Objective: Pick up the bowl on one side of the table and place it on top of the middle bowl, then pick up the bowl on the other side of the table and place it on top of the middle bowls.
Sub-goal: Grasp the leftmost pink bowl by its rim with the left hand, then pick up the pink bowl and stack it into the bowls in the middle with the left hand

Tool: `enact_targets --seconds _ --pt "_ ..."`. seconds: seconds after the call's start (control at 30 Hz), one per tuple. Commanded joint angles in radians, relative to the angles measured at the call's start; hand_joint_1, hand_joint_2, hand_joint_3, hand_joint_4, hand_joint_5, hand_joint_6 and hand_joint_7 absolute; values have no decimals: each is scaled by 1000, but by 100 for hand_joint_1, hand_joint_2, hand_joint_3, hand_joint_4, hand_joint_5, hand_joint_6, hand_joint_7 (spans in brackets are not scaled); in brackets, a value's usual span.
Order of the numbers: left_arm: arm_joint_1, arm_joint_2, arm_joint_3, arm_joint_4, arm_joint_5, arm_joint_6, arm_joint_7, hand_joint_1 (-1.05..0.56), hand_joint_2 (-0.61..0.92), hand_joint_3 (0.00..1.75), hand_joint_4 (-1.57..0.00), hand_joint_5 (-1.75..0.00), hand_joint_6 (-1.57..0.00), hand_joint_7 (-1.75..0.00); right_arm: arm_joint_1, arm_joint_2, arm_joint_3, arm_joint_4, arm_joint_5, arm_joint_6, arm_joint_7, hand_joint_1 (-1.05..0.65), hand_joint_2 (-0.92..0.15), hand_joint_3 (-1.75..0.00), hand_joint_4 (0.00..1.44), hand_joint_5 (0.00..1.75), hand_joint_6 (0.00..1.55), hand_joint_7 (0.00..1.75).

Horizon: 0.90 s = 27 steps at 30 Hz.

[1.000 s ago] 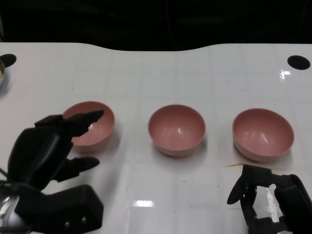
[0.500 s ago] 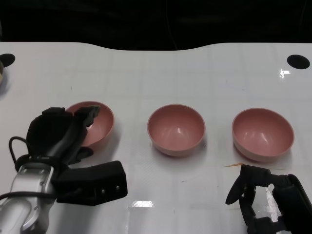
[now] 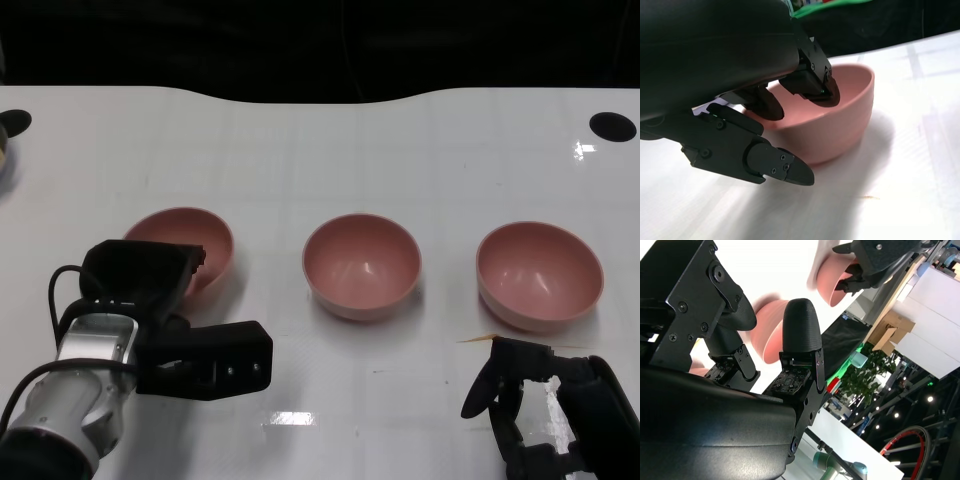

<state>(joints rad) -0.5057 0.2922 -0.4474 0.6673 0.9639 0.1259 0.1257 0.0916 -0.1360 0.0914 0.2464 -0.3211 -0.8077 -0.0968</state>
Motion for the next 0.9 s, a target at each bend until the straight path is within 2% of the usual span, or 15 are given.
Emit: enact_targets --seconds 0.03,0.07,0.1,0.13,0.17,0.23,0.27,0.3,0.33,0.37,0.47,0.57,0.67,0.8,0.9 --pt "-37 8 -14 91 -27 -61 100 -38 90 0 -85 -26 -73 -6 -1 -5 -4 8 6 -7 -10 23 -12 -164 91 170 87 134" --pt "-47 10 -18 123 -35 -94 143 -32 87 0 -94 -53 -96 -7 -1 -5 -4 9 7 -9 -9 23 -12 -164 91 170 87 134" --pt "-58 13 -23 158 -43 -133 189 -31 85 0 -95 -70 -109 -6 -1 -6 -4 8 7 -7 -8 22 -12 -164 91 170 87 134" --pt "-72 14 -29 197 -49 -166 225 -27 84 0 -93 -96 -120 -6 -1 -6 -4 8 3 -7 -10 22 -12 -164 91 170 87 134" --pt "-85 13 -34 229 -53 -188 247 -24 84 0 -83 -141 -130 -9 -2 -7 -5 8 -2 -8 -13 22 -12 -163 91 170 87 134" --pt "-106 11 -40 282 -63 -231 284 -22 84 0 -78 -166 -134 -12 -2 -7 -5 9 -4 -9 -14 22 -12 -163 91 170 87 134" --pt "-116 10 -44 305 -69 -251 299 -20 86 1 -80 -171 -103 -87 -2 -5 -4 10 -1 -8 -13 22 -12 -163 91 171 87 133" --pt "-127 8 -50 324 -71 -259 305 -20 88 1 -80 -173 -85 -123 -2 -5 -4 8 1 -5 -11 23 -12 -163 91 171 87 133" --pt "-136 7 -55 339 -72 -264 309 -21 88 1 -79 -174 -76 -136 -1 -5 -3 7 2 -3 -10 23 -13 -162 91 170 87 133" --pt "-144 6 -64 347 -69 -262 314 -21 89 1 -79 -174 -71 -143 0 -5 -3 5 1 -1 -10 23 -13 -162 91 170 87 133" --pt "-150 15 -90 346 -47 -278 420 -21 89 1 -81 -175 -72 -148 3 -4 -2 -1 0 0 -10 23 -12 -163 91 170 87 133" --pt "-146 30 -110 295 -26 -288 509 -20 92 3 -84 -175 -65 -171 5 -3 -3 -5 1 2 -10 22 -12 -163 91 170 87 133" --pt "-139 45 -110 207 -22 -300 516 -19 92 4 -84 -175 -64 -173 2 -4 -4 1 -9 -5 -17 21 -12 -163 91 170 87 133" --pt "-136 59 -110 129 -22 -344 544 -17 92 14 -88 -175 -71 -166 0 -4 -1 3 -4 -4 -15 21 -11 -165 91 170 87 133" --pt "-135 60 -111 78 -20 -345 508 -19 89 20 -88 -175 -70 -168 2 -2 1 -1 -2 2 -14 21 -11 -165 91 170 88 133"
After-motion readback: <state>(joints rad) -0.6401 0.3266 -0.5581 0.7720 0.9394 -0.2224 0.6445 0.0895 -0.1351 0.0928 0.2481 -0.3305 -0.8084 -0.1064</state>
